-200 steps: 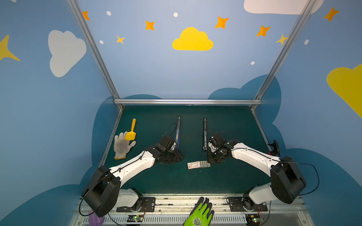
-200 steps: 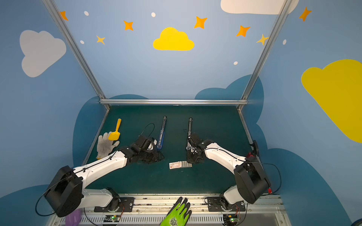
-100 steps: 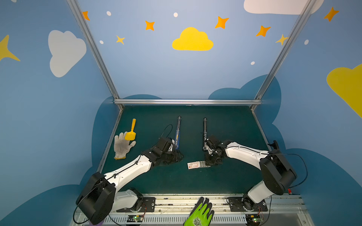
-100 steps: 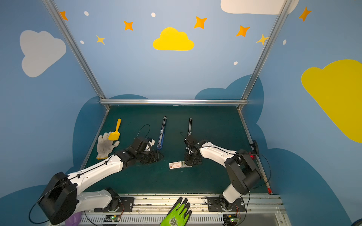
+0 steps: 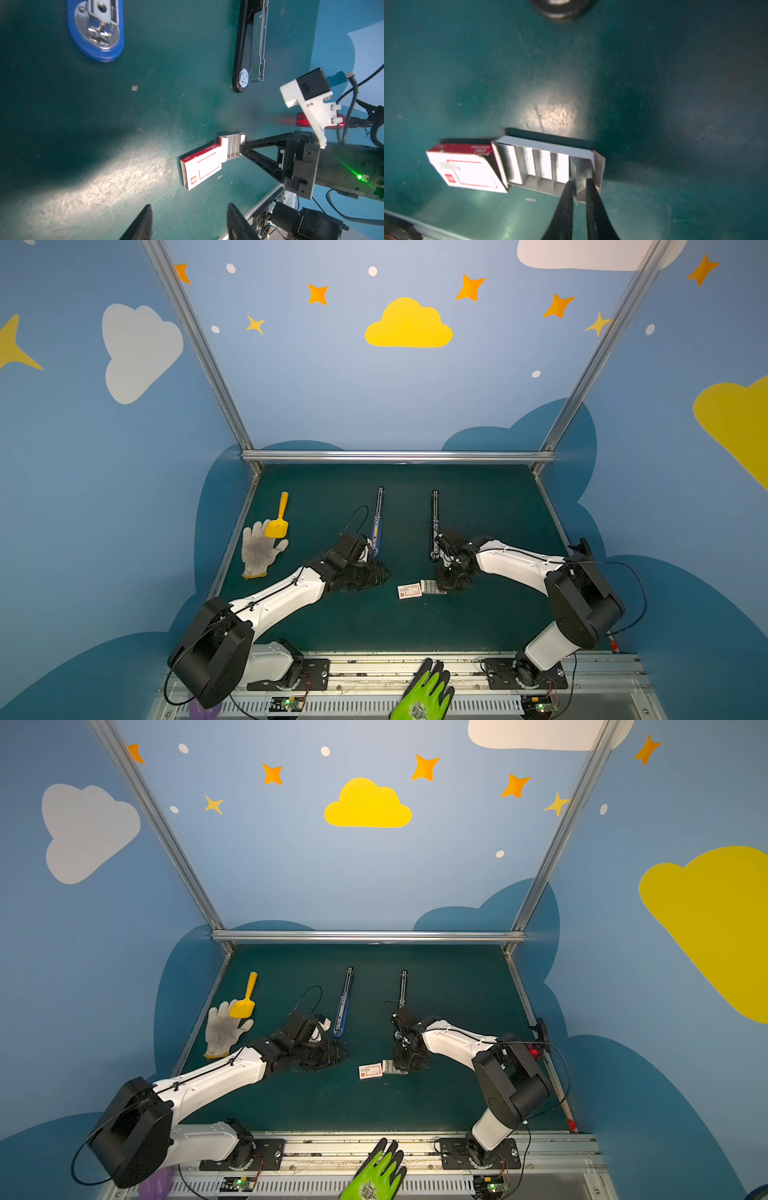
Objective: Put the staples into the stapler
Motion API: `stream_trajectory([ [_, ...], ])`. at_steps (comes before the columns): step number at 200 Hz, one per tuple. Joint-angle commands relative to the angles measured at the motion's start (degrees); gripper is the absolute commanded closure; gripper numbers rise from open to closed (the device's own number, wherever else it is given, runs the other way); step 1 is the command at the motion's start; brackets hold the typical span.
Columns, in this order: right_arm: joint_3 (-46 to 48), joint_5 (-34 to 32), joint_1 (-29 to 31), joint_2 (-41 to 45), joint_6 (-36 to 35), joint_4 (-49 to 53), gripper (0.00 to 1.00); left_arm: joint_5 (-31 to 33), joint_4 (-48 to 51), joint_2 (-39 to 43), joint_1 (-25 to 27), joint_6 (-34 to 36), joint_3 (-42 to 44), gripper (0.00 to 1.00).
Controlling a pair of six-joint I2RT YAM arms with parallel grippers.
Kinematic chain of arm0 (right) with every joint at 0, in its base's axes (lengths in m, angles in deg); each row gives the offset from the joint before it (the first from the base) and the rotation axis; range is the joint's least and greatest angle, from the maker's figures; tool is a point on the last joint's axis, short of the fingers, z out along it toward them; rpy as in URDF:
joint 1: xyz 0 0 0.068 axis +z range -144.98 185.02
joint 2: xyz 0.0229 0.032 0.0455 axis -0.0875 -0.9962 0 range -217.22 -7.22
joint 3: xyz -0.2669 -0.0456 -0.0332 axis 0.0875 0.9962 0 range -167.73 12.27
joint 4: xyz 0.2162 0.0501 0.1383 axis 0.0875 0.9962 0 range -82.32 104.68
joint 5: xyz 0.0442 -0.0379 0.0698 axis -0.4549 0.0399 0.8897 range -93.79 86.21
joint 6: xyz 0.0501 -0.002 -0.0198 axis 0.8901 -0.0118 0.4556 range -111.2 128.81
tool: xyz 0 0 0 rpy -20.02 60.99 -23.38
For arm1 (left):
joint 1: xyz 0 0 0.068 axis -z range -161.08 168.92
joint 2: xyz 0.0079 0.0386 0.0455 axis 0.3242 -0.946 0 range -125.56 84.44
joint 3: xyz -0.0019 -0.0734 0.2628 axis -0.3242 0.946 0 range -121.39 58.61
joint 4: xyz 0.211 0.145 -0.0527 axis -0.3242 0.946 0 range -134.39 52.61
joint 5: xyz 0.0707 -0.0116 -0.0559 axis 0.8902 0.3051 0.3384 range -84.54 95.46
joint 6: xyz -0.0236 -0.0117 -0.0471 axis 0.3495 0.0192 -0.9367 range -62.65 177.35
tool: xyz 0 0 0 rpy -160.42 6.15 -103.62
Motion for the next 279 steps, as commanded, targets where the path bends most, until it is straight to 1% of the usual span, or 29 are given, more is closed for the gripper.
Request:
stream_trajectory([
  [1,-1.86,-1.49,-0.14,-1.49,-0.21,1.03,0.86,-0.31,-0.59,-0.78,-0.12,0.55,-0.82,0.43],
  [44,-2.88,-1.93,0.13,-2.99,-0.48,1.65,0.88,-0.38,-0.76,-1.16,-0.09,0.46,-0.75,0.43],
  [62,-3.02,-2.80,0.30,-3.36,-0.22,2.10,0.84,-0.43,-0.76,-1.23,-0.10,0.46,-0.66,0.43],
  [70,-3.02,-3.05,0.36,-3.28,-0.09,2.22,0.84,-0.29,-0.85,-1.18,-0.09,0.49,-0.57,0.43],
  [135,-4.31,-3.42,0.37,2.49,-0.20,4.43,0.83,-0.43,-1.02,-1.00,-0.09,0.40,-0.35,0.43],
  [154,-4.51,-3.69,0.30,2.79,-0.48,4.71,0.81,-0.47,-1.36,-1.00,-0.09,0.20,-0.22,0.43],
  [183,-4.38,-2.84,0.30,1.93,-0.55,3.87,0.79,-0.48,-1.55,-0.77,-0.10,-0.09,0.13,0.43],
  [216,-4.16,-1.77,0.48,0.99,-0.57,2.80,0.83,-0.35,-1.55,-0.36,-0.09,-0.17,0.41,0.43],
  [251,-4.16,-1.43,0.51,-0.46,-0.75,2.18,0.83,-0.16,-1.68,-0.47,-0.09,-0.28,0.55,0.43],
  [279,-3.90,-1.78,0.43,-1.86,-0.41,1.89,0.80,-0.34,-1.64,-0.51,-0.14,-0.27,0.57,0.43],
])
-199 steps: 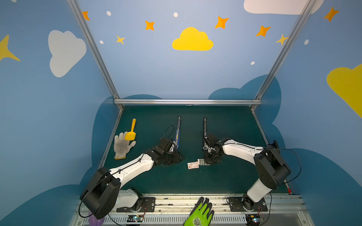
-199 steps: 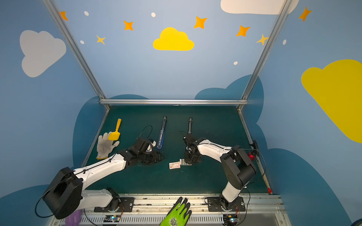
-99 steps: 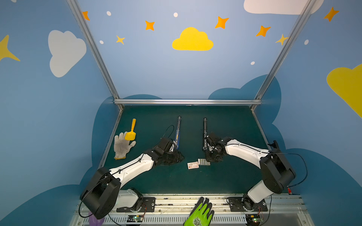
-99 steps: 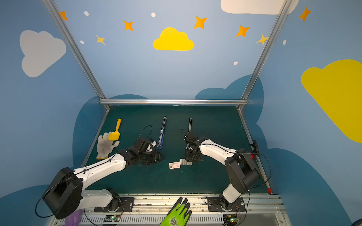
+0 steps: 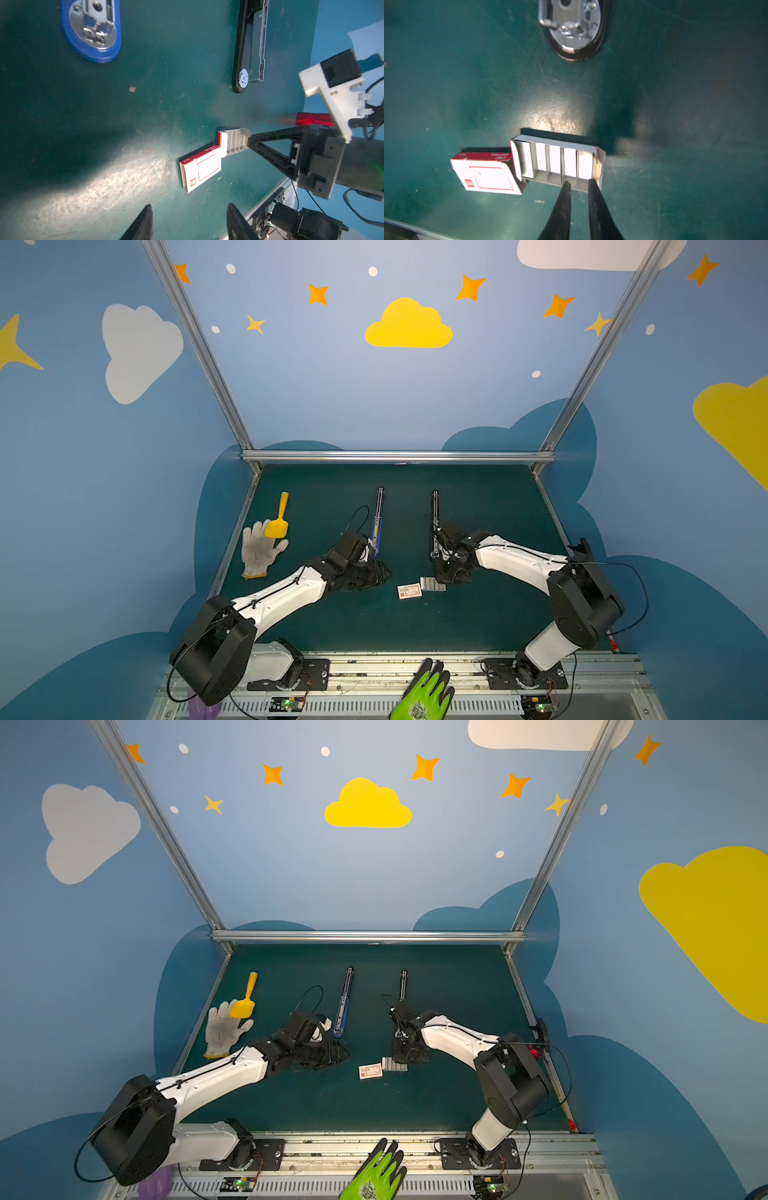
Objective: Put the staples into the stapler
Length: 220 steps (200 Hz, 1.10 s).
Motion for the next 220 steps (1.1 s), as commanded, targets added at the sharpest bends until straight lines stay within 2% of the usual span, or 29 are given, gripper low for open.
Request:
stream_trajectory([
  [1,-0.27,-0.04,0.28,-1.49,-0.12,-0.17,0.80,-0.08,-0.68,0.14,-0.11,-0.24,0.62,0.43],
  [36,0.51,-0.78,-0.24,-1.76,0.35,-0.60,0.79,-0.01,-0.59,0.21,-0.16,-0.23,0.81,0.43],
  [86,0.52,-1.01,-0.71,-2.73,0.61,-0.92,0.86,-0.14,-0.94,-0.19,-0.09,-0.37,0.91,0.43],
  [220,2.37,-0.69,-1.56,3.10,1.01,-1.17,0.79,-0.18,-1.03,-0.10,-0.10,-0.35,0.91,0.43],
])
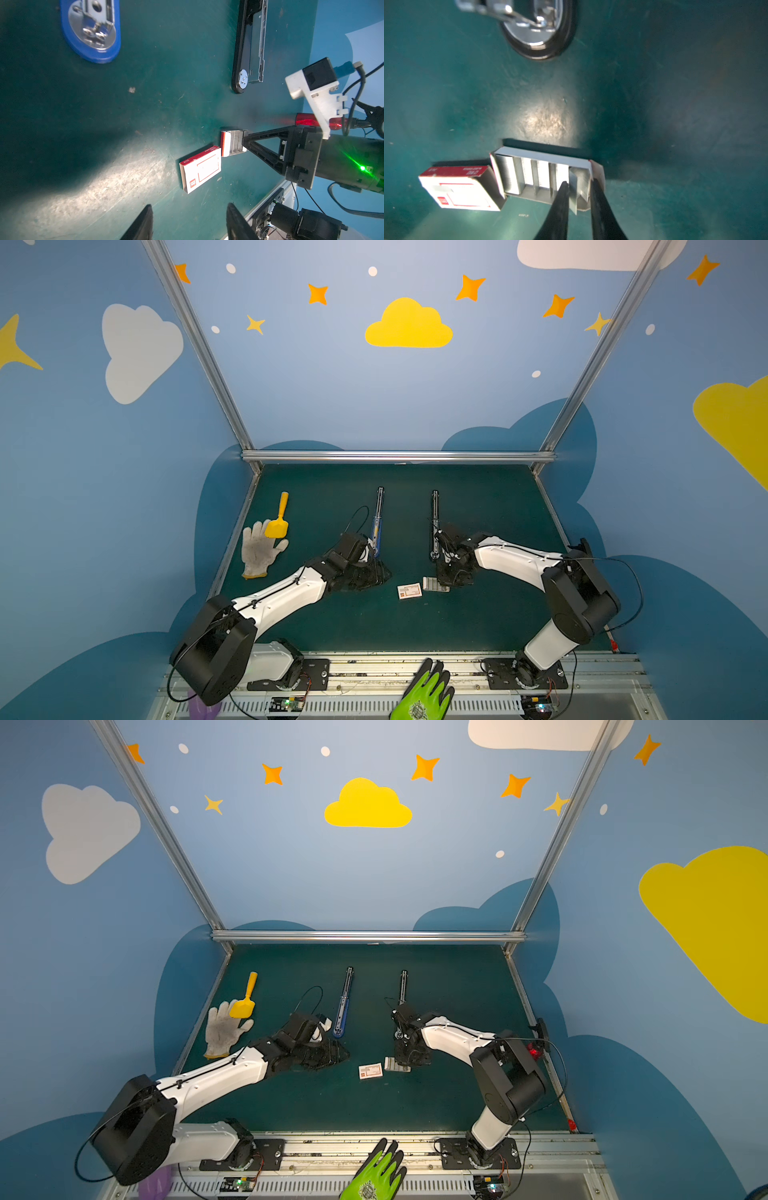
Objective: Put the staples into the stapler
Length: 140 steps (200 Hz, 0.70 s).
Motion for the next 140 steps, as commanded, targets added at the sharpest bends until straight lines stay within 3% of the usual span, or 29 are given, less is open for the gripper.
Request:
stream_trajectory([
  [1,0.40,0.18,-0.22,3.15,0.08,-0.03,0.80,-0.15,-0.26,-0.10,-0.14,-0.20,0.50,0.43],
  [140,2.76,-0.88,-1.88,1.12,0.44,-0.60,0.85,-0.57,-0.27,-0.71,-0.09,0.05,0.13,0.44],
])
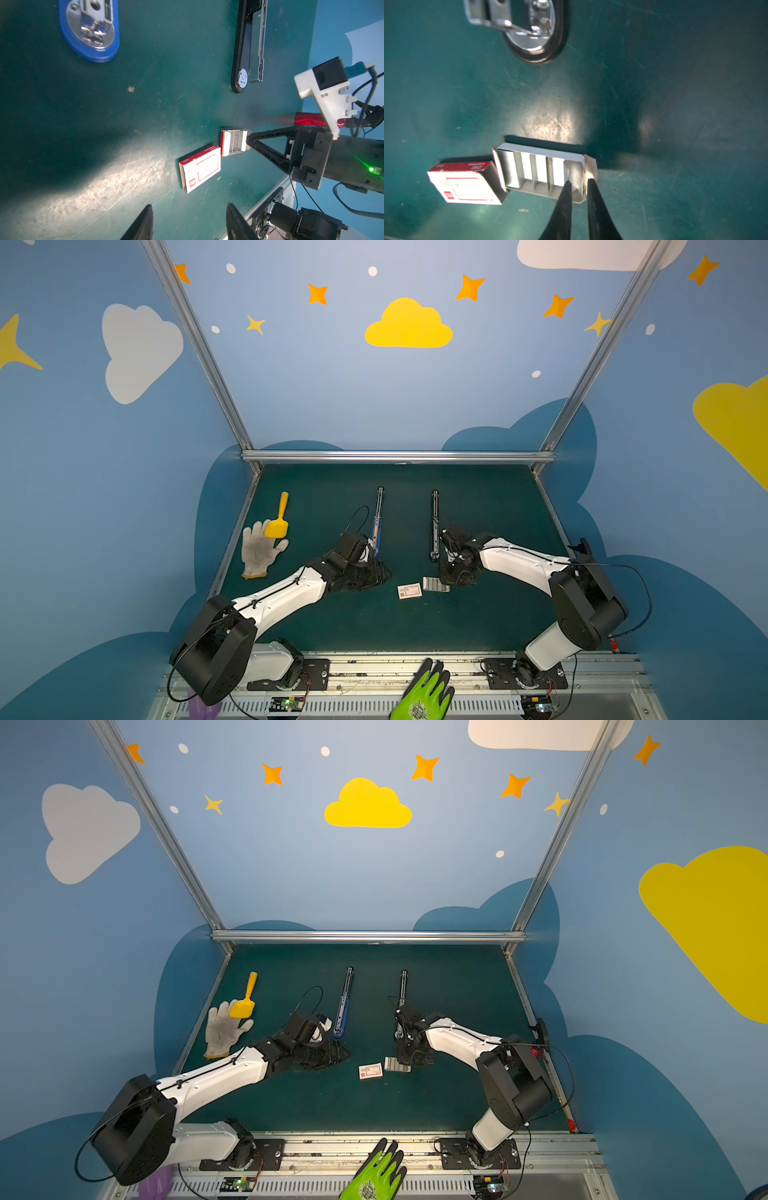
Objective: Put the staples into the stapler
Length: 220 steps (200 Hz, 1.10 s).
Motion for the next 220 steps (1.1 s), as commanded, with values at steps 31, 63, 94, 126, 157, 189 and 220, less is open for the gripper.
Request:
stream_trajectory([
  [31,1.31,0.15,-0.81,-1.89,0.19,-0.79,0.89,-0.25,-0.15,-0.69,-0.08,0.20,0.11,0.44],
  [63,1.31,0.43,-0.90,-2.49,0.22,-1.21,0.90,-0.18,-0.07,-0.65,-0.08,0.09,0.00,0.44],
  [94,1.22,0.58,-0.90,-3.31,-0.07,-1.35,0.90,0.00,-0.07,-0.67,-0.11,0.08,0.11,0.44],
  [126,0.97,1.04,-0.90,-3.31,-0.24,-1.24,1.00,-0.13,-0.15,-1.13,-0.05,0.15,0.07,0.44],
  [157,0.15,0.63,-0.94,-0.88,-0.48,0.46,1.00,-0.24,-0.42,-1.34,-0.09,0.09,0.09,0.44],
  [189,-0.42,0.83,-0.98,0.11,-0.83,1.57,0.90,-0.29,-0.85,-1.46,-0.14,-0.05,0.25,0.44],
  [220,0.08,1.17,-0.98,-0.26,-0.83,1.32,0.92,-0.30,-0.77,-1.18,-0.12,-0.03,0.49,0.44],
])
